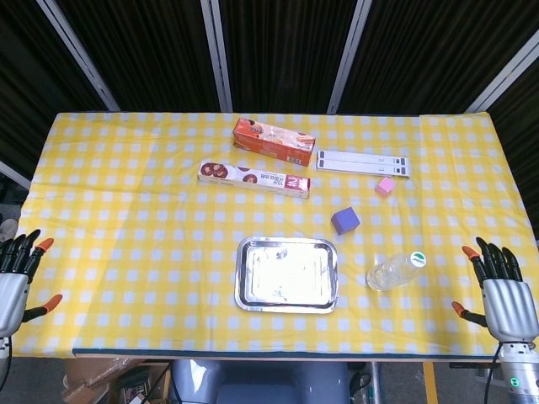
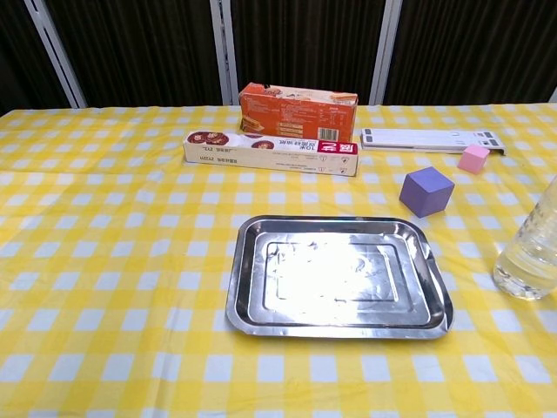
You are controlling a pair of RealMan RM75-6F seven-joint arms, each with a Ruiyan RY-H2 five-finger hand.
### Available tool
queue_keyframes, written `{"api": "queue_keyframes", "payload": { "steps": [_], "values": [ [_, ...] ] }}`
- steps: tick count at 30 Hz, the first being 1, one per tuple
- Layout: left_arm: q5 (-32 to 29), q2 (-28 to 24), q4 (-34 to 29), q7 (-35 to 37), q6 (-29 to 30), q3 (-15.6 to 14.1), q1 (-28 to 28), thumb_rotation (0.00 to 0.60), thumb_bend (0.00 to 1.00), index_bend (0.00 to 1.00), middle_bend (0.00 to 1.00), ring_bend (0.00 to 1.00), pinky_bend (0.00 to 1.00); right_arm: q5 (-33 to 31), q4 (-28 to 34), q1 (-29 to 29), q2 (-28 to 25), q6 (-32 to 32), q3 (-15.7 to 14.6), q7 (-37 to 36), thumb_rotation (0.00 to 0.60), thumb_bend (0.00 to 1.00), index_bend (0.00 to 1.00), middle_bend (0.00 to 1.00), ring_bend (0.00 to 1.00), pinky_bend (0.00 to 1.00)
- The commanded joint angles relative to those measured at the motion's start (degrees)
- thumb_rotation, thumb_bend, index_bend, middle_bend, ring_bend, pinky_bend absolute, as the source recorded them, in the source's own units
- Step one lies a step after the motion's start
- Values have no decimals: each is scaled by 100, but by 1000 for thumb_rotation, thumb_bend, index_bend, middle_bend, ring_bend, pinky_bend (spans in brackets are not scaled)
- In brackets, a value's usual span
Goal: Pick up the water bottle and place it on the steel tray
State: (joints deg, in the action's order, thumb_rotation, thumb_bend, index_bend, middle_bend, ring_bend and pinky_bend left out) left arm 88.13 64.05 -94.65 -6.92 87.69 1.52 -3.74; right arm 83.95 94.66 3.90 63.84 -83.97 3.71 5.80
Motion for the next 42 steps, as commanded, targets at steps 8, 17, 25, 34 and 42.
{"api": "queue_keyframes", "payload": {
  "steps": [8,17,25,34,42],
  "values": [
    [358,-67,8,250,331,-79,110,600,191,109,0,0,0,-104,49,89,-87,315,-58,-85,600,94,143,0,0,0],
    [293,-44,57,271,198,-77,67,600,191,109,0,0,0,-124,39,96,-46,306,-44,-81,600,94,143,0,0,0],
    [259,-110,30,407,252,-58,102,600,191,109,0,0,0,-167,33,321,8,995,-119,-1438,600,94,141,0,0,0],
    [273,-192,68,658,349,-40,144,600,191,109,0,0,0,-831,-570,947,436,2510,98,-2925,600,91,129,0,0,0],
    [264,-169,67,519,415,-16,176,600,191,109,0,0,0,-1062,-829,1228,766,3153,138,-3325,600,92,129,0,0,0]
  ]
}}
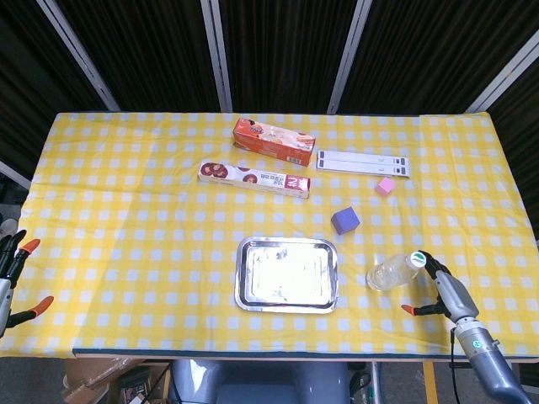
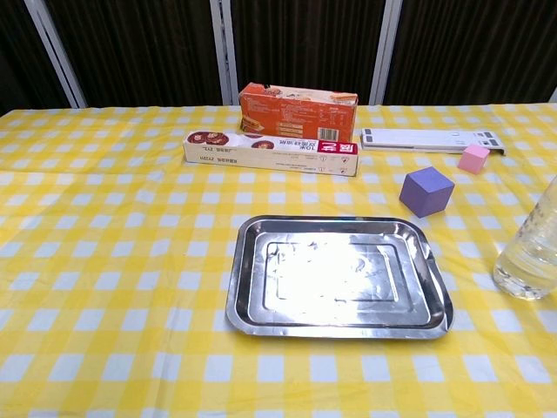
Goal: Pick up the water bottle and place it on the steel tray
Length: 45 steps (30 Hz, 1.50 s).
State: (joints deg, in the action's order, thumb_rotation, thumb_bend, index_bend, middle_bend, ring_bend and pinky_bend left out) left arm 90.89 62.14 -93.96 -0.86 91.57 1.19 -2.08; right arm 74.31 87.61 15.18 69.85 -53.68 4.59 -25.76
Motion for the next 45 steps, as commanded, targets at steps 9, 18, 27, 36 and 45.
{"api": "queue_keyframes", "payload": {
  "steps": [9,18,27,36,45],
  "values": [
    [-38,50,-28,-161,26,36,17,600,191,109,0,0,0,-233,79,314,428,515,233,-816,600,91,129,14,0,0],
    [-101,39,-51,-150,-25,46,17,600,191,109,0,0,0,-264,365,443,583,761,385,-1486,600,92,151,88,0,0],
    [-133,-13,-199,-183,-95,5,33,600,191,109,0,0,0,-697,215,204,1123,-115,745,-1492,600,390,869,639,339,0],
    [-95,-35,-247,-167,-137,-25,24,600,191,113,0,0,0,-908,654,65,964,-271,856,-1410,600,400,922,673,360,0],
    [-68,-27,-233,-174,-85,-21,48,600,191,113,0,0,0,-172,1829,-35,661,-733,842,-1266,600,401,921,673,360,0]
  ]
}}
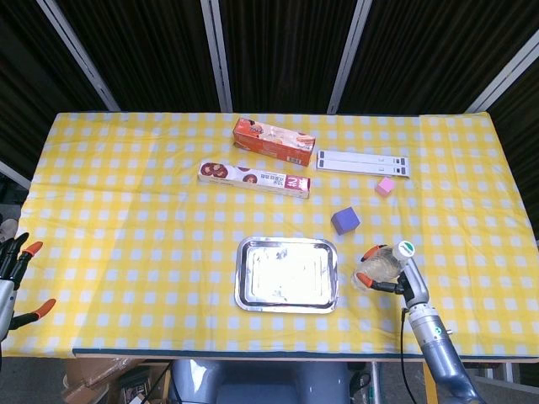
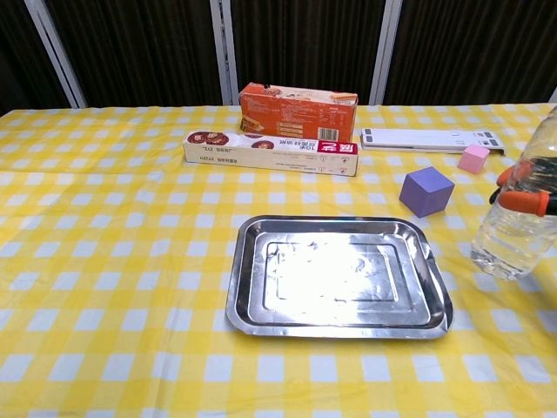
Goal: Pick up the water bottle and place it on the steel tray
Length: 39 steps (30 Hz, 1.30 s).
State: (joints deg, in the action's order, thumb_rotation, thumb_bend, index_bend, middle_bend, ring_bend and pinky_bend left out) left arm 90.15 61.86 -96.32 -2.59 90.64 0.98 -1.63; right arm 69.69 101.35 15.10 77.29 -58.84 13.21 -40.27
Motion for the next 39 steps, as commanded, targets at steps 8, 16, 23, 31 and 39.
{"api": "queue_keyframes", "payload": {
  "steps": [8,16,23,31,39],
  "values": [
    [32,-2,56,64,43,16,6,600,191,113,0,0,0,331,1077,176,560,-463,-223,1483,600,402,921,673,360,0],
    [23,11,77,46,-11,20,-20,600,191,113,0,0,0,225,1008,440,1333,-617,-233,2427,600,402,921,673,360,0],
    [-22,1,83,78,-27,35,-21,600,191,113,0,0,0,-86,1295,593,1097,-636,218,2615,600,402,921,673,360,0],
    [4,-14,19,26,-21,1,1,600,191,113,0,0,0,-369,2336,696,15,-587,821,2935,600,402,921,673,360,0],
    [-7,-17,5,37,9,15,16,600,191,113,0,0,0,-681,3364,971,-862,-533,1423,3294,600,402,921,673,360,0]
  ]
}}
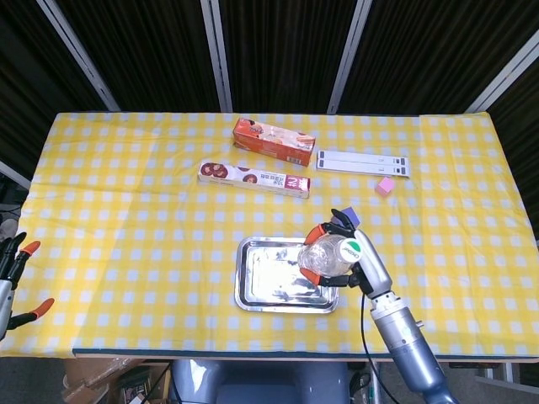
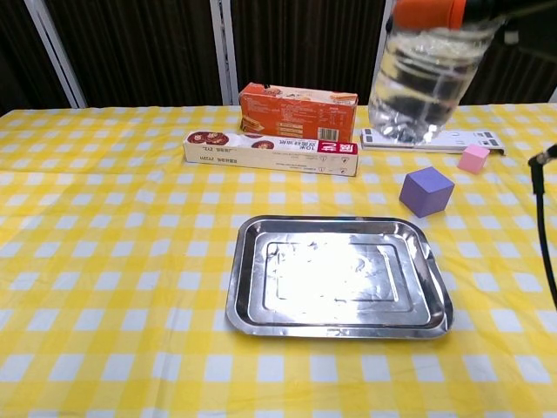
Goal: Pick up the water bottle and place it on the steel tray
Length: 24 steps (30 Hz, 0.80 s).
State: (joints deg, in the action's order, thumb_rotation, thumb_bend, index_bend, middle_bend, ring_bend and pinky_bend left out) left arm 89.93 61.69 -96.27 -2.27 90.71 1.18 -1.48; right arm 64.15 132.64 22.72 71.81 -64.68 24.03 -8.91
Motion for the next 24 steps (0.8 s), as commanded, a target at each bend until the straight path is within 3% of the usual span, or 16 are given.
{"api": "queue_keyframes", "payload": {
  "steps": [1,3,6,11,14,19,24],
  "values": [
    [24,0,0,6,6,-8,1,600,191,113,0,0,0,-140,235,252,-332,66,383,154,600,402,921,673,360,0],
    [51,3,5,0,21,-15,6,600,191,113,0,0,0,-204,235,387,-372,107,448,223,600,402,921,673,360,0],
    [88,3,6,5,44,-26,14,600,191,113,0,0,0,-423,235,500,-328,98,316,423,600,403,921,673,360,0],
    [64,-18,13,58,56,-18,26,600,191,113,0,0,0,-1022,225,522,37,-60,-273,663,600,402,921,673,360,0],
    [48,-30,23,93,79,-2,36,600,191,113,0,0,0,-1166,-210,475,432,-6,-649,470,600,402,921,673,360,0],
    [26,-28,29,93,69,12,32,600,191,113,0,0,0,-727,-1141,193,961,332,-1221,-407,600,402,921,673,360,0],
    [94,-10,42,61,86,-3,28,600,191,113,0,0,0,-77,-1486,54,1032,377,-1266,-931,600,404,921,673,360,0]
  ]
}}
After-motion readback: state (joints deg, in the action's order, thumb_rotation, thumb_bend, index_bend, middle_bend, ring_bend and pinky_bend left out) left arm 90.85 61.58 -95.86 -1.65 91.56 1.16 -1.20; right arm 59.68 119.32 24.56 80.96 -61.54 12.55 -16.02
